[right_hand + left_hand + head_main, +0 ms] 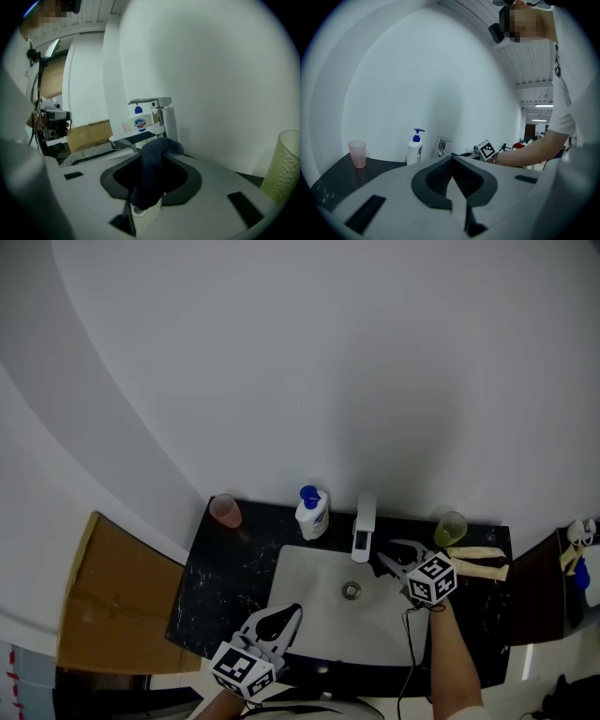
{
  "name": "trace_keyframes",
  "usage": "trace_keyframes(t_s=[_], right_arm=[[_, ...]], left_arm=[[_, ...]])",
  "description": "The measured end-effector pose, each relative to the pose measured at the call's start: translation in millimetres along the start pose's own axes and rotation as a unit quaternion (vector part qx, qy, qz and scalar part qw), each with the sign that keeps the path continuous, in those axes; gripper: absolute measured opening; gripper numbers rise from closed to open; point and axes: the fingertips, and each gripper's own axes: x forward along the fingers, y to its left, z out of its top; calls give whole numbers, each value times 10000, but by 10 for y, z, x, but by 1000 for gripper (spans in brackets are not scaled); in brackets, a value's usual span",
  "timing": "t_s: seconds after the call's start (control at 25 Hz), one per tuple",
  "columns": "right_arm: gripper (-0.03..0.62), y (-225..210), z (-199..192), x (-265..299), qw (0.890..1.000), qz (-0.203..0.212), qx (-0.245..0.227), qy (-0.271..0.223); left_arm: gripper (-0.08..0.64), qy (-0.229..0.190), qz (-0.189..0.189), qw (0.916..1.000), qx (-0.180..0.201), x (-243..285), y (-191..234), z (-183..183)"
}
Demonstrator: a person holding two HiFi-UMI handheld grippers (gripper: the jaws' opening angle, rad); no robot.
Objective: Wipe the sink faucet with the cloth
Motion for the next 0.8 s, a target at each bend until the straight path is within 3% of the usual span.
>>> trace_keyframes(t_s=[0.2, 0.44, 0.56, 0.72, 0.8], right_arm=[[121, 66, 87, 160, 9983, 551, -194, -57], [120, 160, 97, 131, 9949, 874, -510, 41], [118, 334, 48, 53, 9893, 1292, -651, 196], [118, 596, -57, -125, 9775, 2039, -433, 309], [118, 561, -116, -141, 9779, 2046, -267, 331]], left_arm=[[2, 47, 160, 9999, 36, -44, 33, 5], [2, 55, 175, 9998, 43, -26, -7, -29], [2, 40, 170, 9998, 39, 15, -16, -21], [2, 67, 161, 9998, 17, 64, -58, -6], [2, 76, 162, 9998, 11, 77, -76, -13]])
